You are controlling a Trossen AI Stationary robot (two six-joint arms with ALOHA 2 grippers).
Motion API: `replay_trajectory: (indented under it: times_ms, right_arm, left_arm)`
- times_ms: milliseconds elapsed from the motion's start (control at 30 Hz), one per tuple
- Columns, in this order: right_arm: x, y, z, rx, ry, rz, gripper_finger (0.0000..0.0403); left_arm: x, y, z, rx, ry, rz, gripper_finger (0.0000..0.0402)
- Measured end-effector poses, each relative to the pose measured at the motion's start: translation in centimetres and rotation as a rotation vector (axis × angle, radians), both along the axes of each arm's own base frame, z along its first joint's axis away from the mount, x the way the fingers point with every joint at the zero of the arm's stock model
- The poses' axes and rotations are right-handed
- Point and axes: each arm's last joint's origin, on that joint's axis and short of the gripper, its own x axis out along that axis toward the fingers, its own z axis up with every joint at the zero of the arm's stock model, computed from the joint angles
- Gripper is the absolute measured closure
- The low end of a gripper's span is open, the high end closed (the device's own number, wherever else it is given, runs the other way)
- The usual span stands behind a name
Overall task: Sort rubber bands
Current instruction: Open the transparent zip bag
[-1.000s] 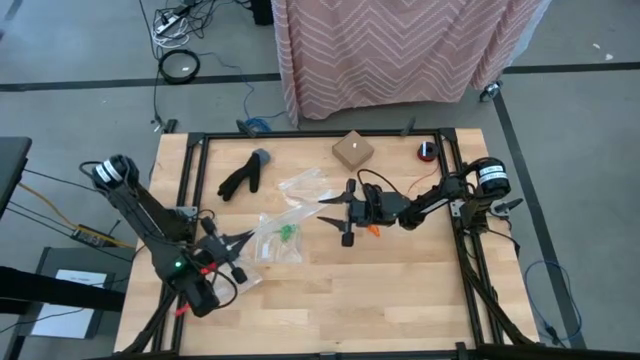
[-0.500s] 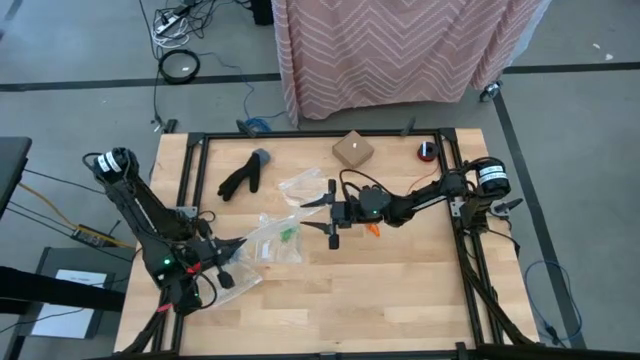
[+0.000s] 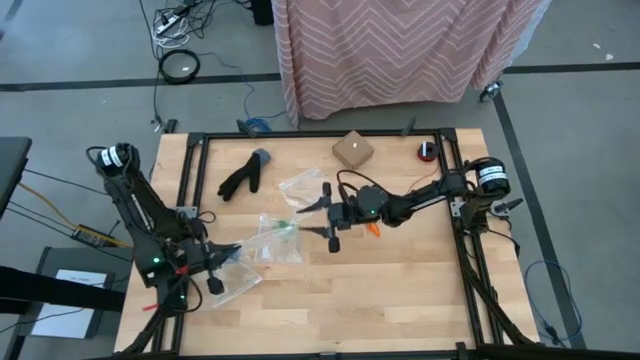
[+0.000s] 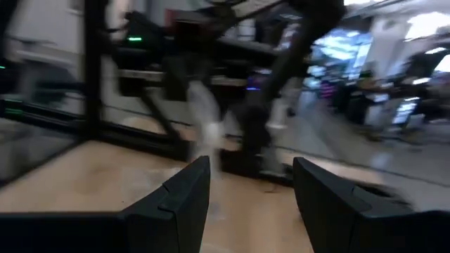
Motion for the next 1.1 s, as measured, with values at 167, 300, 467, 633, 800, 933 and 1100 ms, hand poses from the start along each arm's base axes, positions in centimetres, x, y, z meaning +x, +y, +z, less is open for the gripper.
replay_trajectory:
  times_ms: [167, 300, 467, 633, 800, 933, 1100]
  right_arm:
    - [-0.2, 1.5, 0.0, 0.062, 0.017, 0.148, 0.0213]
    - [-0.3, 2.3, 0.0, 0.023, 0.005, 0.115, 0.0213]
    - [-0.2, 2.3, 0.1, -0.008, -0.013, 0.054, 0.0213]
    - [-0.2, 1.7, 0.7, -0.002, -0.072, 0.039, 0.0213]
    - [-0.2, 1.9, 0.7, 0.021, -0.073, 0.047, 0.0213]
    - [-0.4, 2.9, 0.5, 0.037, -0.046, 0.089, 0.0213]
    - [-0.6, 4.2, 0.5, 0.029, -0.044, 0.125, 0.0213]
  left_arm:
    - [-0.4, 0.3, 0.7, 0.006, 0.003, -0.017, 0.0401]
    - [-0.4, 0.4, 1.1, -0.006, 0.014, -0.029, 0.0401]
    - [-0.1, -0.3, 1.7, -0.005, 0.051, -0.071, 0.0401]
    - [1.0, -1.3, 2.8, 0.01, 0.123, -0.173, 0.0401]
    - [2.4, -1.2, 3.6, 0.092, 0.16, -0.218, 0.0401]
    - [2.8, -0.9, 3.5, 0.136, 0.187, -0.213, 0.0401]
    - [2.9, -0.5, 3.6, 0.164, 0.16, -0.132, 0.0401]
